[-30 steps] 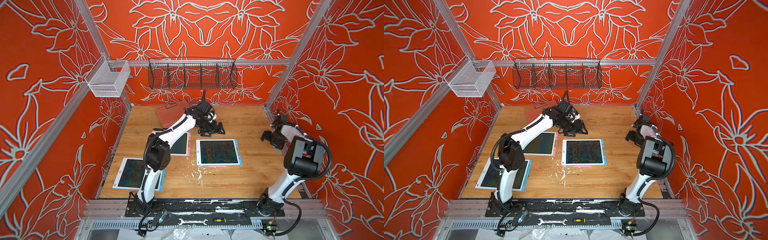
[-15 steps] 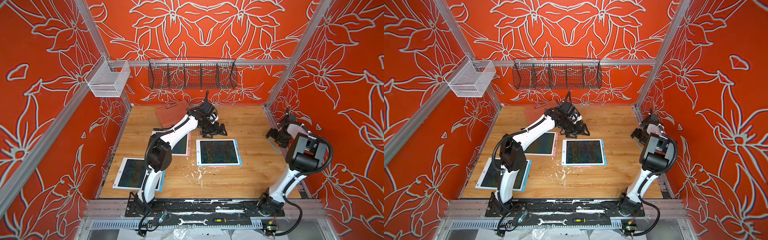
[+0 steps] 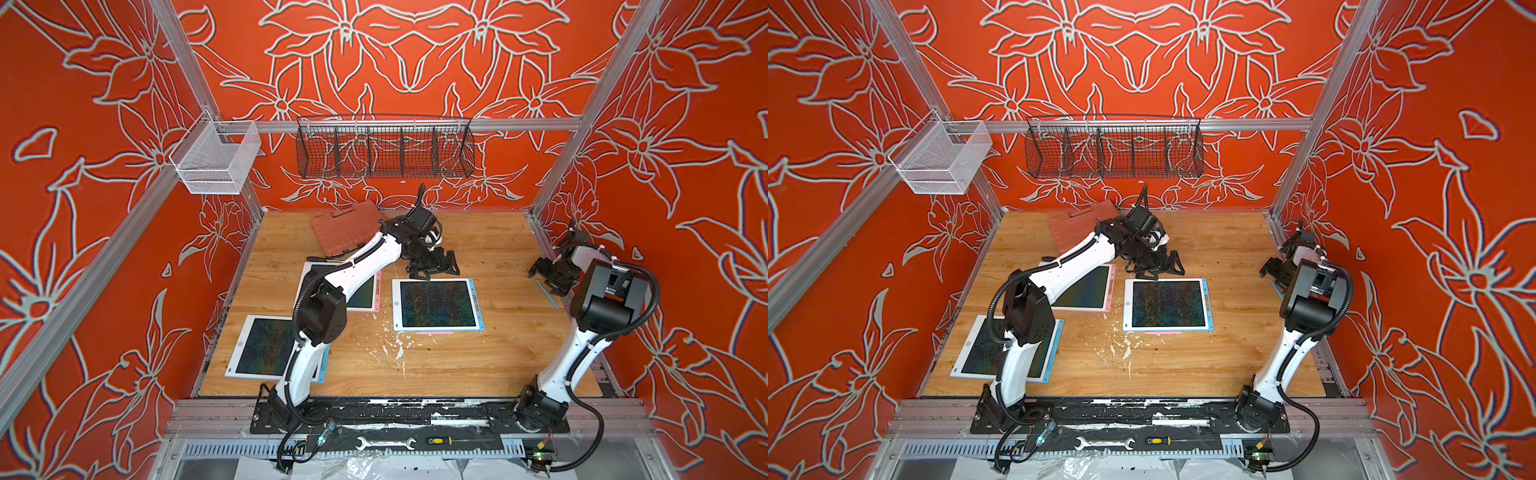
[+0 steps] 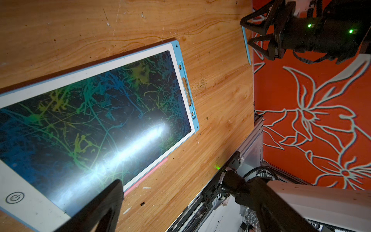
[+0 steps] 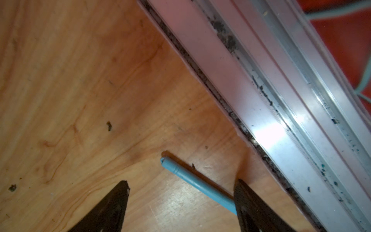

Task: Place the stylus back onto the writing tablet
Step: Pick up the stylus from the center of the board.

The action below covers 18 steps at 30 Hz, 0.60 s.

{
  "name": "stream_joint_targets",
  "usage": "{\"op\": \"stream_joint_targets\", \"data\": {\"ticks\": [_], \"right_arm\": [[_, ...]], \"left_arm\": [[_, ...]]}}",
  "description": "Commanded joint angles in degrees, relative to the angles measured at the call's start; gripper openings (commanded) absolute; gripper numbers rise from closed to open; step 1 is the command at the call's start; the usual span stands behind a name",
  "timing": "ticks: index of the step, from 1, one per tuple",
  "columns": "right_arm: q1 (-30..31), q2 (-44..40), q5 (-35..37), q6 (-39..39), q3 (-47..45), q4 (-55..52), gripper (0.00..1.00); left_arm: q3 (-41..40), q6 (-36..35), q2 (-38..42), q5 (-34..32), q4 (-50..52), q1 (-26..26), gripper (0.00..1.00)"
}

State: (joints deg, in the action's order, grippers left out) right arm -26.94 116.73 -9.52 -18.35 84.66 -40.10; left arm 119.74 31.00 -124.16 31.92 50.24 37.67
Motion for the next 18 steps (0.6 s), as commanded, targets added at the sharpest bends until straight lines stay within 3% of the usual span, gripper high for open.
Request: {"op": "stream_joint_targets", "data": {"ticks": [1,12,18], "right_arm": [[-0.31,1.49,-1.00,-0.37,1.05,-2.91,0.82],[-0.28,-1.92,-0.41,-0.13,-3.23,-5.65,0.67],[-0.22,-2.16,0.11,0.41,-3.98,-6.57,0.52]], "left_arm": [[1.38,0.99,-1.27,-0.81,-0.41,0.47,0.97],[1.36,0.84,-2.23,-0.21,-2.17,0.56,0.97],[0.92,0.07,-2.14,0.07,-2.60,0.56,0.97]]}}
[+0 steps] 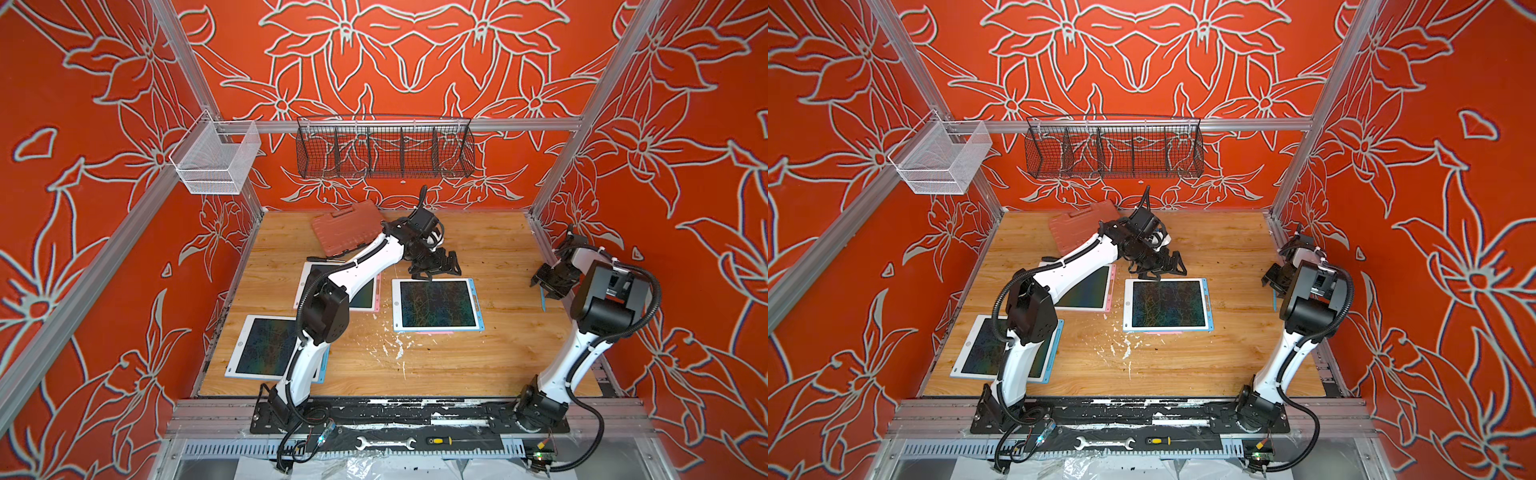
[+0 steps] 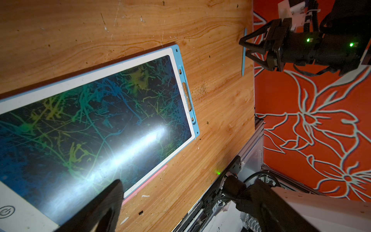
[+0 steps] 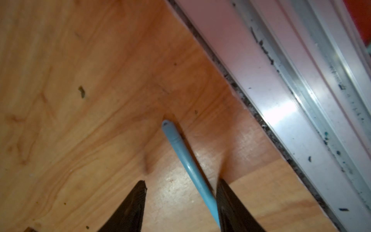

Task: Place the stylus back onto the writing tablet
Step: Pick up the stylus from the center of the board.

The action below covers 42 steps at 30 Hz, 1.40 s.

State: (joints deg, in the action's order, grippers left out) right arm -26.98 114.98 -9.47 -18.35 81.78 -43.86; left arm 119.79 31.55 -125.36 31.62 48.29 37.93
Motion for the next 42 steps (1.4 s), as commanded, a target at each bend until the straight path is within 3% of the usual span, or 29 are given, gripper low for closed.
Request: {"op": "stream_joint_targets", "data": {"ticks": [1,11,23,42], "right_arm": [[-0.18,-0.45,0.15,0.63,-1.01,-3.07,0.50],[0.46,0.18,1.29,1.64,-0.70,-4.49,0.30],[2.80,-0.36,2.61,2.78,-1.54,-6.43,0.17],[7.51,-3.87,4.42,3.54,-6.46,-7.85,0.11]], "left_arm": [[0.78,-0.63,-0.89,0.38,-0.66,0.30,0.98],[-1.77,-1.91,0.97,-0.23,-2.09,0.23,0.97],[-6.85,-2.03,3.64,-0.33,-5.51,0.04,0.97],[-11.28,-2.42,5.73,0.11,-8.11,-0.67,0.97]]}}
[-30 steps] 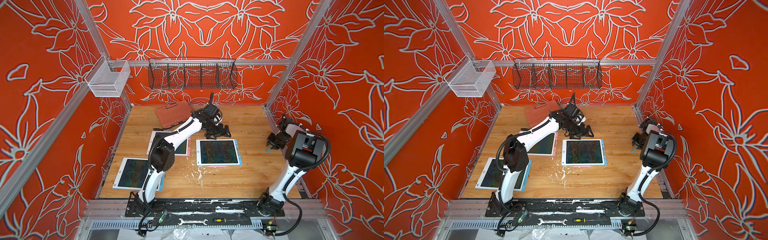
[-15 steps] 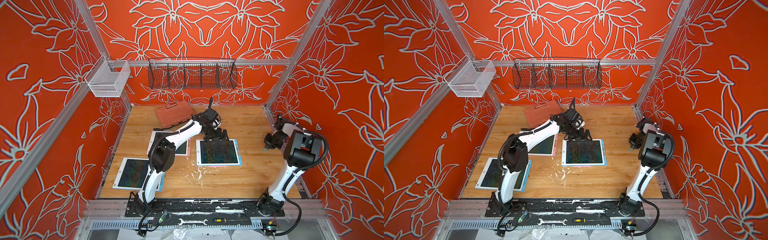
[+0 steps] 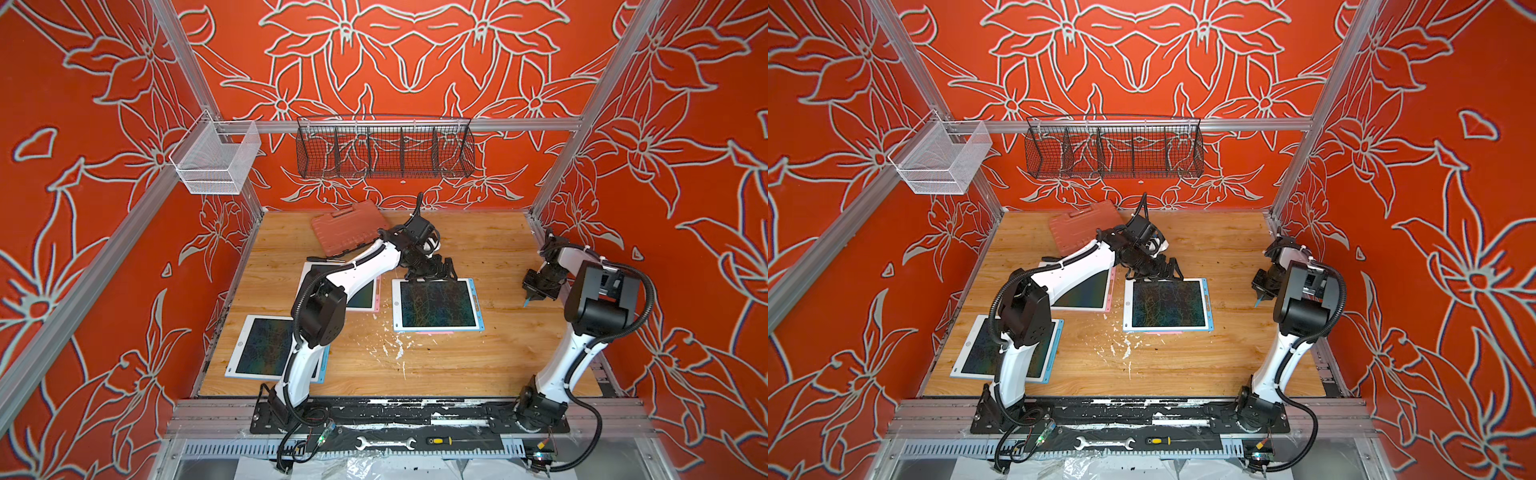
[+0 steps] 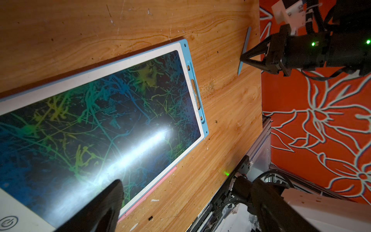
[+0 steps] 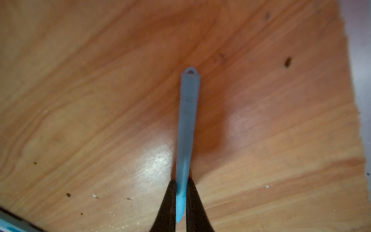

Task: Place the stylus back onto the writing tablet
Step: Pick up the stylus from the center of the board.

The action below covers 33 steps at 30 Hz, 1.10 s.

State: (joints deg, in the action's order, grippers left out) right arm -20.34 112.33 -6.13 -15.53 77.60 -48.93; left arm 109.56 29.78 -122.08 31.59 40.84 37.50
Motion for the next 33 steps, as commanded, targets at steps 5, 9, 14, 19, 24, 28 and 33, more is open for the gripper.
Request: {"op": "stream_joint_targets", "data": {"ticks": [5,9,14,19,24,28,33], "right_arm": [[3.34,-2.38,0.86,0.81,-3.96,-3.26,0.11],[6.57,-2.57,1.03,0.94,-4.80,-3.84,0.11],[9.73,-3.08,1.29,1.03,-5.77,-4.18,0.11],[10.83,-3.01,1.64,1.18,-6.15,-4.23,0.11],[12.11,-2.32,2.11,1.46,-5.45,-4.49,0.10],[12.89,-2.18,2.55,1.53,-5.38,-4.49,0.09],[14.20,-2.08,3.34,1.81,-5.31,-4.47,0.08]], "left_arm": [[-2.13,-0.48,2.58,0.53,-1.85,-0.35,0.97],[-2.06,-0.45,2.43,0.88,-2.27,-0.56,0.97],[-1.58,-0.42,2.08,1.32,-2.26,-0.92,0.97],[-1.37,-0.56,1.99,1.54,-2.11,-1.20,0.97],[-0.90,-0.77,1.79,1.54,-1.57,-1.38,0.97],[-0.62,-0.86,1.85,1.39,-1.20,-1.37,0.97],[-0.75,-0.78,1.98,1.36,-1.11,-1.45,0.97]]}}
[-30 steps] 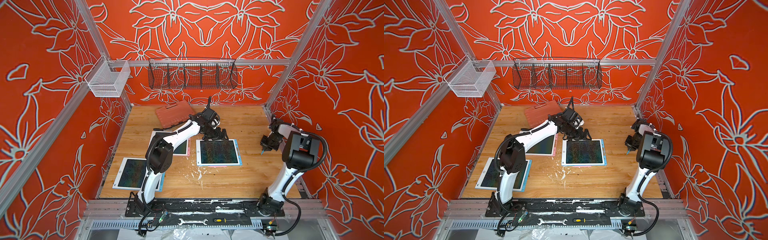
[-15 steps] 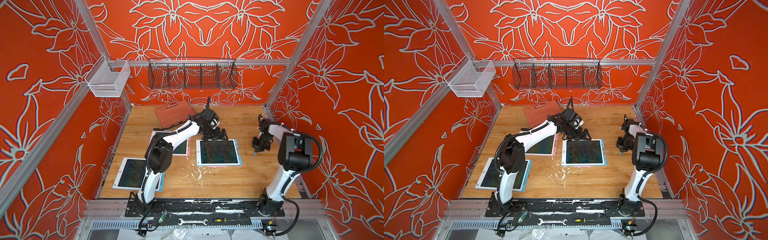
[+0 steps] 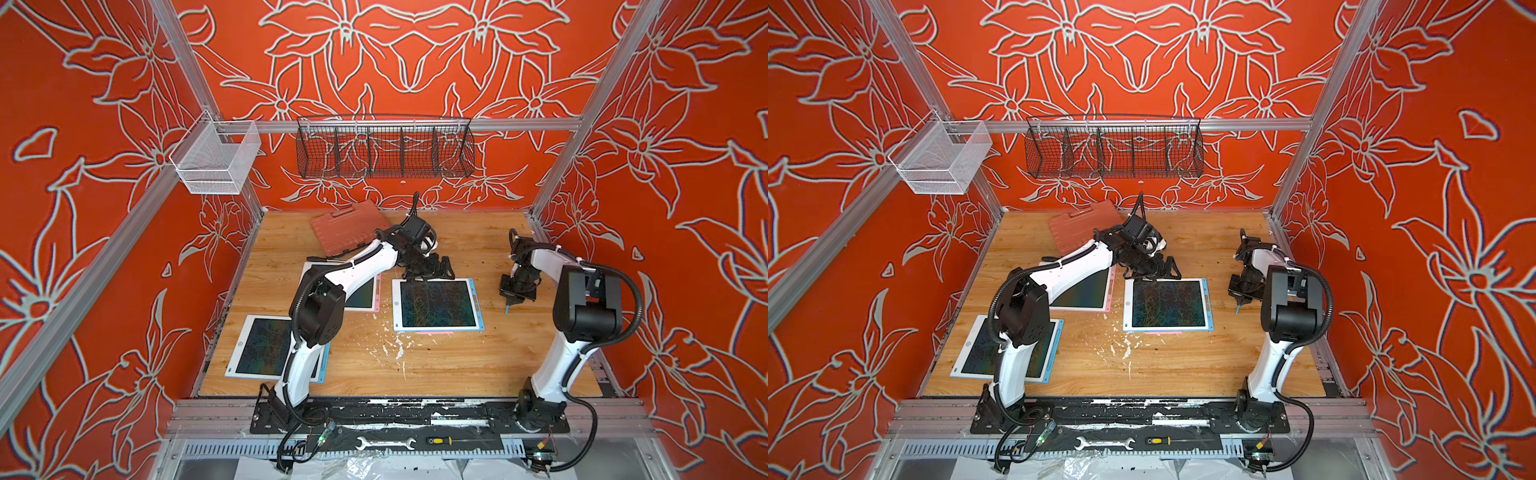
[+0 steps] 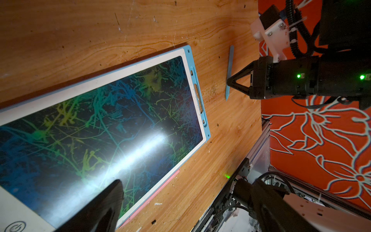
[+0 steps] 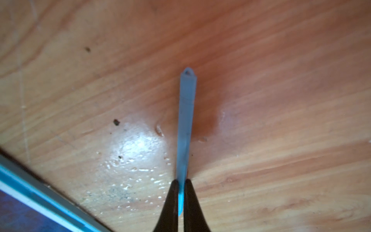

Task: Place the stylus back onto the writing tablet
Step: Pick up the stylus from the center of the board.

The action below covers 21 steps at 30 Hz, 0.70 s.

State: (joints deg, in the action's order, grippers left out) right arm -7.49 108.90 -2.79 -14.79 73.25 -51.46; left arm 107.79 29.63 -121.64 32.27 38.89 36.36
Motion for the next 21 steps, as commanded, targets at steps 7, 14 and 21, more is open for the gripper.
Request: {"op": "stream_joint_targets", "data": {"ticks": [7,14,21], "right_arm": [[3.00,1.94,0.73,0.94,-0.84,-1.76,0.07],[3.27,2.41,1.20,0.98,-1.03,-1.26,0.07],[3.87,3.34,1.27,0.93,-1.01,-0.67,0.09]], "left_arm": [[0.50,-0.62,1.93,0.51,0.74,-0.26,0.98],[-0.54,-0.87,2.70,0.25,0.74,-0.32,0.97],[-1.24,-0.94,3.26,-0.10,0.74,-0.32,0.97]]}}
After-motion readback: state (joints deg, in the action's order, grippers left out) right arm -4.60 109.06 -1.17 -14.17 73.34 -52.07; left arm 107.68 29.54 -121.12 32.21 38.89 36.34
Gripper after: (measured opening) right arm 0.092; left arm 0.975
